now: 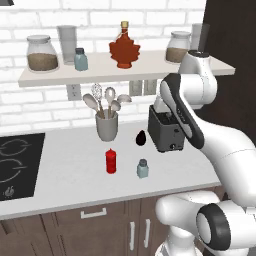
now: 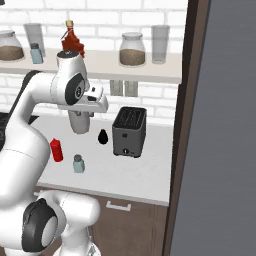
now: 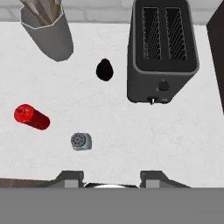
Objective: Put the shaker and condiment bottle from the counter next to their counterparts in the cabinet.
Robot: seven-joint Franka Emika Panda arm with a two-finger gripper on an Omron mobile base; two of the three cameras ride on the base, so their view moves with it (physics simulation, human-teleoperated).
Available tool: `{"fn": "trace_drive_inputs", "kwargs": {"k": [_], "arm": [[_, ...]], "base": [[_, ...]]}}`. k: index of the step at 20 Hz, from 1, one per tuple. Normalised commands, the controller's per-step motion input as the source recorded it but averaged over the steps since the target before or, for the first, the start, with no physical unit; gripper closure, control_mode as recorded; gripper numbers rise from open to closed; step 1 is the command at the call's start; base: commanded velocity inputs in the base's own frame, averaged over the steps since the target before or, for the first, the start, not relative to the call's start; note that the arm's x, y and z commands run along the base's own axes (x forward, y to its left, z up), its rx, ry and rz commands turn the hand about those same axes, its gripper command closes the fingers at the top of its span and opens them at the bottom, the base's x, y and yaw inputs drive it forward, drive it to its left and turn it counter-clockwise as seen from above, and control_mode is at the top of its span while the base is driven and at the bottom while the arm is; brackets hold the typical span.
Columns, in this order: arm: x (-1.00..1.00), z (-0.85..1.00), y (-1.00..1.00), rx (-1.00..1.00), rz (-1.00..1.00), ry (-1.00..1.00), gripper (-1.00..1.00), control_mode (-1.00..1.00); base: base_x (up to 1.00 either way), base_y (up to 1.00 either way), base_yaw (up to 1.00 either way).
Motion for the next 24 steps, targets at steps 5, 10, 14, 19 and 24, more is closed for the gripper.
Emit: {"fn": "trace_drive_inputs", "kwargs": {"k": [5, 10, 14, 19, 24], "arm": [[0.00, -0.02, 0.00, 0.01, 0.00, 0.00, -1.00, -1.00], [-0.09, -0.32, 0.03, 0.12, 0.00, 0.00, -1.00, -1.00], [-0.03, -0.02, 0.07, 0.05, 0.00, 0.00, -1.00, -1.00], [-0.18, 0.00, 0.59, -0.02, 0.05, 0.00, -1.00, -1.00], [-0.18, 0.00, 0.74, 0.00, 0.12, 0.00, -1.00, -1.00]], "base": [[0.00, 0.00, 0.00], [0.00, 0.00, 0.00], [0.00, 0.00, 0.00], [0.00, 0.00, 0.00], [0.00, 0.00, 0.00]]}}
